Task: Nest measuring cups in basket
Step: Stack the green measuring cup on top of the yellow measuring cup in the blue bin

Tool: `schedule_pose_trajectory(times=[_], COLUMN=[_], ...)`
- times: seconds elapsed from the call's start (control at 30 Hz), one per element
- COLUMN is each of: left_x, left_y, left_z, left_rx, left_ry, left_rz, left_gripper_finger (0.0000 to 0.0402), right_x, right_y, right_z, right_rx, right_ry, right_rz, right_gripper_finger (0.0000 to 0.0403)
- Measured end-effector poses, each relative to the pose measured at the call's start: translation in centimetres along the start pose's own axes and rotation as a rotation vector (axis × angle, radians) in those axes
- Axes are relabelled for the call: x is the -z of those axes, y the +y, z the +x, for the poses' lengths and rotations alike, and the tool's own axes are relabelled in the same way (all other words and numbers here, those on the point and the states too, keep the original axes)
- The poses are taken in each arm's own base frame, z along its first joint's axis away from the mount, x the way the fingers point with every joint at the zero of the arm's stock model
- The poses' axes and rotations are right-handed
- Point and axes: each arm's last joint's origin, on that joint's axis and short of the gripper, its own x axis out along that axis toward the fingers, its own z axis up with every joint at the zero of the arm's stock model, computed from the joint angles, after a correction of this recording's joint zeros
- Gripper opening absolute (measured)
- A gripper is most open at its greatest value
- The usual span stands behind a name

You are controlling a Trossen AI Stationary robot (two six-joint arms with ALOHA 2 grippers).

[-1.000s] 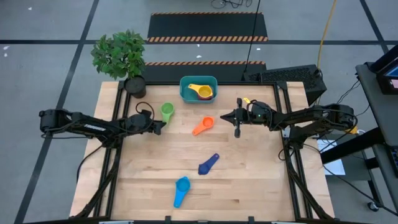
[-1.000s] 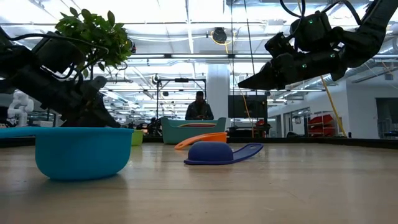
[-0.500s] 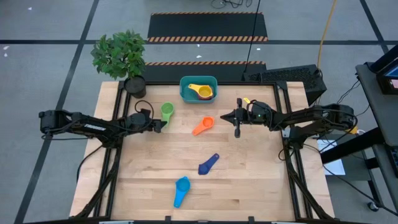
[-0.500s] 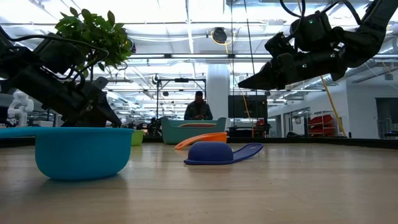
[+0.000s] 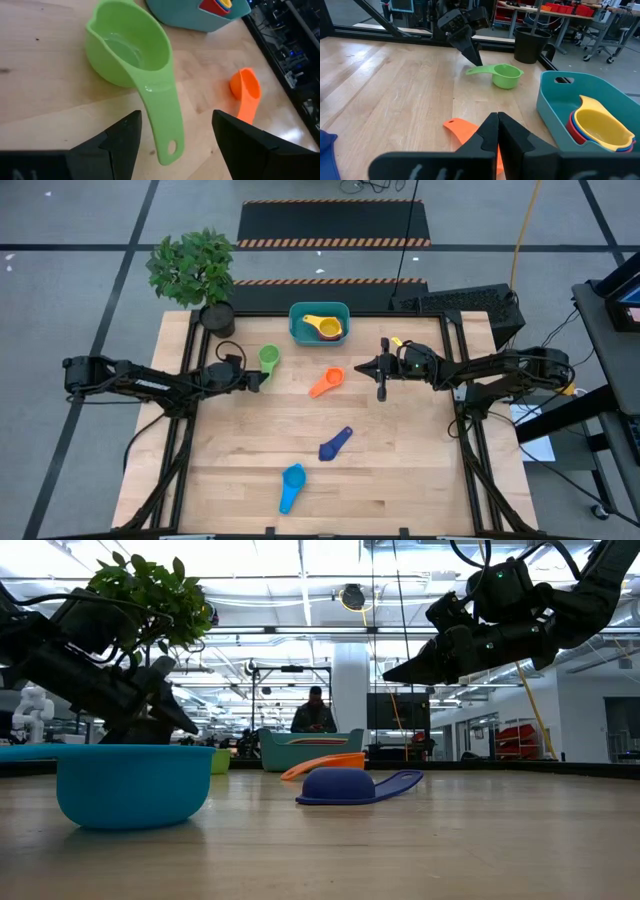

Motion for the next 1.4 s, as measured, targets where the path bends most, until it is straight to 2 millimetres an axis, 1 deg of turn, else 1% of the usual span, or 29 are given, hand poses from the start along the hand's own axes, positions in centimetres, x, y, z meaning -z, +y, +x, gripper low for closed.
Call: schedule_pose_trajectory(times=[0.33,0.5,0.6,0.83,0.9,0.97,1.03,1.17,1.2,1.4], left_x=[0.9,1.0,1.0,1.0,0.9,0.9,1.0,1.1,1.1,0.8], left_y=[0.7,0.3,0.1,-0.7,-0.9,-1.1,-1.1,-0.9,-0.8,-1.3], left_z=[0.7,1.2,1.7,3.2,3.6,3.9,4.1,3.9,3.9,3.6], left_rx=[-0.063,-0.024,-0.031,-0.054,-0.056,-0.057,-0.059,-0.063,-0.062,0.002], left_ry=[0.042,0.027,0.033,0.057,0.066,0.074,0.079,0.083,0.081,0.092], left_rz=[-0.006,-0.011,-0.002,0.077,0.105,0.133,0.156,0.178,0.177,0.23], left_gripper_finger=[0.0243,0.0243,0.0243,0.0239,0.0221,0.0187,0.0139,0.0028,0.0016,0.0008], right_x=[0.0,0.0,0.0,0.0,0.0,0.0,0.0,0.0,0.0,0.3], right_y=[0.0,0.0,0.0,0.0,0.0,0.0,0.0,0.0,0.0,0.1], right_z=[0.0,0.0,0.0,0.0,0.0,0.0,0.0,0.0,0.0,0.0], right_rx=[0.0,0.0,0.0,0.0,0.0,0.0,0.0,0.0,-0.001,-0.005], right_ry=[0.0,0.0,0.001,0.001,0.001,0.001,0.0,0.002,0.003,0.028], right_rz=[0.0,0.0,0.0,-0.003,-0.003,-0.003,-0.003,-0.003,-0.003,-0.002], right_gripper_finger=[0.0,0.0,0.0,0.0,0.0,0.0,0.0,0.0,0.0,0.0])
